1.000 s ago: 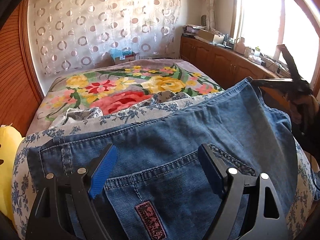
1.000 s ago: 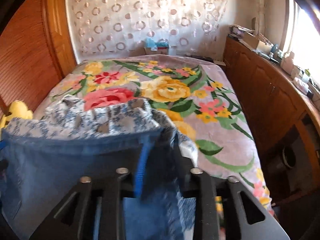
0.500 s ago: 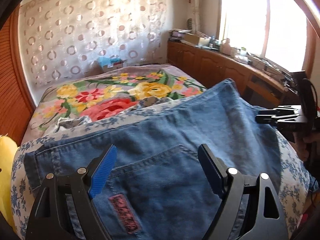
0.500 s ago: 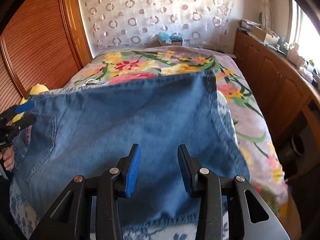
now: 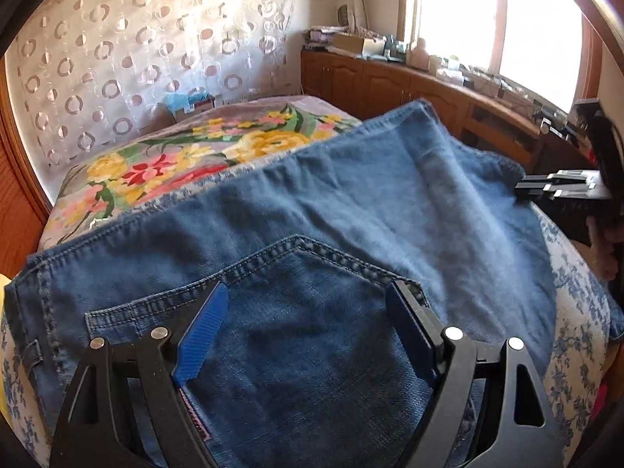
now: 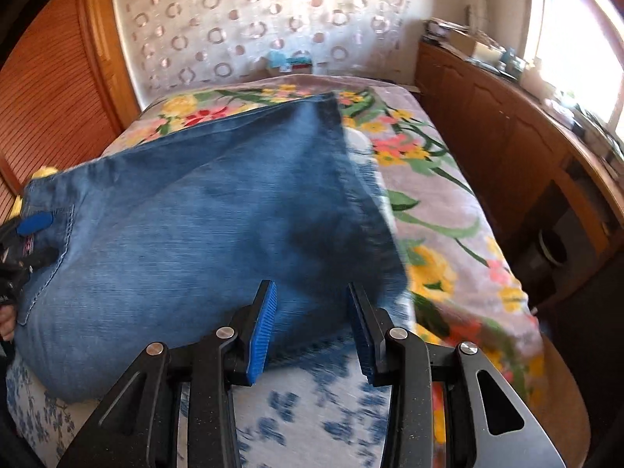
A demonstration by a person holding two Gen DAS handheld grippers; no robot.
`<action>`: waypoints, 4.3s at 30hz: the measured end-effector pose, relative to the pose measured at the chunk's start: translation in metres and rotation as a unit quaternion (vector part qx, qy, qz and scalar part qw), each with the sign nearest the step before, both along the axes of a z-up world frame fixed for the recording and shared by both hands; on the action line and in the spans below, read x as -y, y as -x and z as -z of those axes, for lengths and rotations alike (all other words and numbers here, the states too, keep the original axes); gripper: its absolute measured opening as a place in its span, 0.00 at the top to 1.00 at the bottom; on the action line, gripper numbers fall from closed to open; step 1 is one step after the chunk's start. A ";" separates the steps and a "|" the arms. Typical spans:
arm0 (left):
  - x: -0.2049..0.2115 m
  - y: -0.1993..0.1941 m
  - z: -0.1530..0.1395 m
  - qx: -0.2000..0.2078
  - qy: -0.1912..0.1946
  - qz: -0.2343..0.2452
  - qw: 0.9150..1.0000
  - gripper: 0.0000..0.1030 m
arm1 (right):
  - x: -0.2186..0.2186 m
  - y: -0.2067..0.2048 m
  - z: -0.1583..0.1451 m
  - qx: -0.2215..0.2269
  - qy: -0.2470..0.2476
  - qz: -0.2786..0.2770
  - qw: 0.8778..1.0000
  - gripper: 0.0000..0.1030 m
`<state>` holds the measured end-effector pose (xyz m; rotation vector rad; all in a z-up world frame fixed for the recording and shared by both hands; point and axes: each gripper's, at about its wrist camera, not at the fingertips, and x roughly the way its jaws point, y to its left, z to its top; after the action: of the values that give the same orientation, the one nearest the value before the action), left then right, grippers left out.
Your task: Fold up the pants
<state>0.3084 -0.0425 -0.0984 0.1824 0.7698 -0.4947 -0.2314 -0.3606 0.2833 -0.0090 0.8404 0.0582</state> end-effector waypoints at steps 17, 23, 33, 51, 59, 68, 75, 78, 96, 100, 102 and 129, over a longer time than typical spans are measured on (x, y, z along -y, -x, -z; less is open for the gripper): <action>0.014 -0.001 0.005 -0.019 -0.023 0.004 1.000 0.16 | 0.011 -0.005 0.009 -0.014 -0.053 0.060 0.997 0.62; 0.007 0.000 0.002 -0.007 -0.014 0.003 1.000 0.16 | 0.014 -0.013 0.008 -0.021 -0.066 0.082 0.994 0.62; -0.001 0.003 -0.006 0.005 -0.003 -0.011 1.000 0.16 | -0.003 0.009 -0.021 0.053 -0.051 0.064 0.995 0.90; -0.089 0.056 -0.054 0.046 -0.005 -0.107 0.993 0.16 | -0.167 0.022 -0.074 0.128 -0.104 -0.203 0.965 0.91; -0.085 0.061 -0.045 0.039 -0.006 -0.112 0.993 0.16 | -0.177 0.025 -0.055 0.098 -0.086 -0.239 0.962 0.62; -0.042 0.042 -0.030 0.022 -0.006 -0.068 0.997 0.16 | -0.127 0.012 -0.052 0.092 -0.052 -0.171 0.980 0.62; -0.022 0.026 -0.017 -0.007 0.011 -0.050 0.999 0.35 | -0.118 0.002 -0.040 0.067 -0.059 -0.165 0.982 0.62; -0.014 0.019 -0.015 -0.014 0.008 -0.044 0.999 0.45 | -0.121 -0.012 -0.033 0.048 -0.064 -0.169 0.982 0.62; 0.000 0.028 -0.016 -0.021 0.016 -0.006 1.000 0.94 | -0.129 -0.038 -0.037 0.019 -0.080 -0.182 0.980 0.82; -0.010 0.048 -0.034 0.001 0.034 -0.009 0.999 0.97 | -0.132 -0.030 -0.067 0.056 -0.078 -0.192 0.977 0.82; -0.019 0.058 -0.043 0.013 0.044 -0.015 0.999 0.98 | -0.137 -0.029 -0.081 0.071 -0.079 -0.197 0.975 0.82; -0.040 0.052 -0.021 -0.017 0.077 -0.021 0.997 0.59 | -0.197 -0.022 -0.118 0.106 -0.042 -0.245 0.963 0.83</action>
<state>0.2563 -0.0021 -0.0772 0.0155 0.7635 -0.5165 -0.2092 -0.1631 0.4018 -0.1416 0.6051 0.5510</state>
